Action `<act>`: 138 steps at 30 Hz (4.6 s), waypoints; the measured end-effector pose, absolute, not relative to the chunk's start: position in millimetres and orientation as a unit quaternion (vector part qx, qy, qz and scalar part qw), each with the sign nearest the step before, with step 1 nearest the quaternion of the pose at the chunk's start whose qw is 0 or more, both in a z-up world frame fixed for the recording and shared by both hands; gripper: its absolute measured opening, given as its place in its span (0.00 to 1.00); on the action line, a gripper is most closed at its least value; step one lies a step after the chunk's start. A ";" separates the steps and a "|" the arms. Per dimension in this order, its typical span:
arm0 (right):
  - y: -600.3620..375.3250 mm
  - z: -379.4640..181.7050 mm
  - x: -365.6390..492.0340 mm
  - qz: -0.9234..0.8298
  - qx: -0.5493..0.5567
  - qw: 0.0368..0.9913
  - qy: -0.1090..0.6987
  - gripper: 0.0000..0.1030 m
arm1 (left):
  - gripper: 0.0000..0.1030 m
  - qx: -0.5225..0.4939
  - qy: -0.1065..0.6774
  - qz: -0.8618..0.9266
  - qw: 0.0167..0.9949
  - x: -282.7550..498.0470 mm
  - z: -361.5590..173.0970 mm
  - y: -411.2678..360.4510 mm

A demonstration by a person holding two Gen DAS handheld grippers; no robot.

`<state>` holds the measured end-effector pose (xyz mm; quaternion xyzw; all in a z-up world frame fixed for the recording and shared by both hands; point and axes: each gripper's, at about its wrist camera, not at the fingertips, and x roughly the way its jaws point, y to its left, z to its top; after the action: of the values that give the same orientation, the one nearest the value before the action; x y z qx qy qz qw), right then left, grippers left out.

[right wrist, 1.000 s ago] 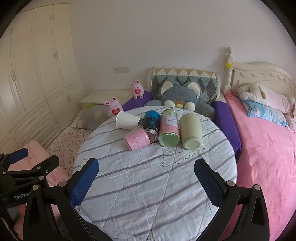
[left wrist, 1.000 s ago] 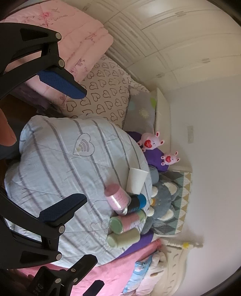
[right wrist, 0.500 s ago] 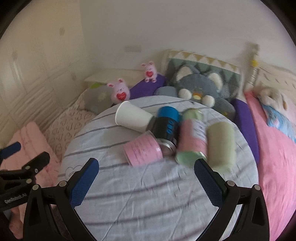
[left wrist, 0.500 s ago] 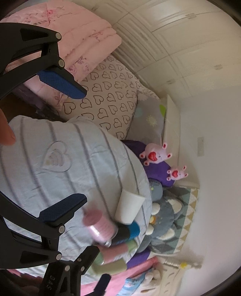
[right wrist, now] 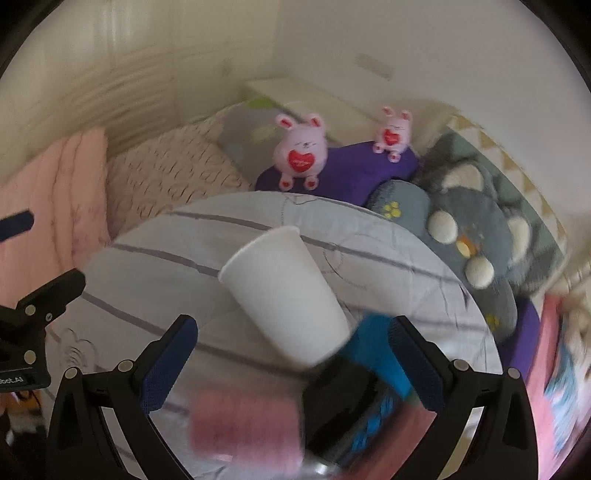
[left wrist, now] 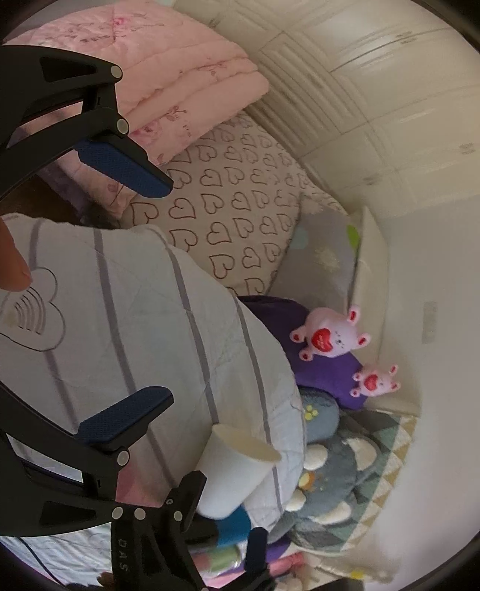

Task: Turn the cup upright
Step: 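Reach the right gripper to the white paper cup lying sideways and grasp it, then lift and rotate the cup upright, set it on the bed, open right gripper, then withdraw the right gripper up and away from the upright cup, then grasp the upright white cup around its body with the left gripper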

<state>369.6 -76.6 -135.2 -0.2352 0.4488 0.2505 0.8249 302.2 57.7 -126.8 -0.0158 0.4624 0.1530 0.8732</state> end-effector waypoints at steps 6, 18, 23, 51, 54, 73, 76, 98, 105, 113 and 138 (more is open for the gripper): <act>-58.1 -158.1 400.2 0.277 -0.293 0.782 0.476 0.94 | 1.00 -0.029 0.484 0.155 0.861 320.0 -145.2 55.5; -47.9 -163.7 405.1 0.308 -0.289 0.761 0.493 0.68 | 1.00 -0.038 0.496 0.158 0.853 324.2 -150.6 61.7; -47.5 -136.1 389.0 0.308 -0.265 0.783 0.472 0.68 | 1.00 -0.041 0.478 0.155 0.864 304.3 -134.1 64.9; -138.8 -199.3 160.2 0.102 0.165 0.836 0.514 0.80 | 1.00 0.019 0.459 0.107 0.882 115.7 -116.5 52.7; -142.2 -190.3 153.2 0.107 0.170 0.839 0.505 0.80 | 1.00 0.015 0.454 0.102 0.885 107.1 -112.8 49.5; -181.1 -95.0 63.7 0.056 0.078 0.922 0.375 0.81 | 1.00 0.019 0.430 0.054 0.901 68.3 -77.5 -6.5; -187.1 -93.2 59.6 0.050 0.078 0.923 0.374 0.81 | 1.00 0.015 0.438 0.051 0.897 67.1 -79.2 -9.2; -243.4 -103.3 67.8 0.017 0.047 0.924 0.379 0.81 | 1.00 -0.014 0.495 0.035 0.868 103.7 -103.9 -68.8; -274.5 -118.4 103.0 0.033 0.054 0.915 0.398 0.81 | 1.00 -0.030 0.529 0.050 0.847 150.3 -126.2 -99.4; -277.8 -132.0 141.1 0.071 0.052 0.907 0.413 0.81 | 1.00 -0.054 0.566 0.079 0.819 190.3 -156.9 -97.7; -242.9 -135.2 142.2 0.066 0.052 0.901 0.425 0.81 | 0.67 0.009 0.363 0.022 0.932 166.2 -127.1 -38.6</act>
<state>142.2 -242.9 -135.2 0.0522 0.4255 0.0663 0.9010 166.2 -38.6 -127.1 0.0092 0.3628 0.0216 0.9316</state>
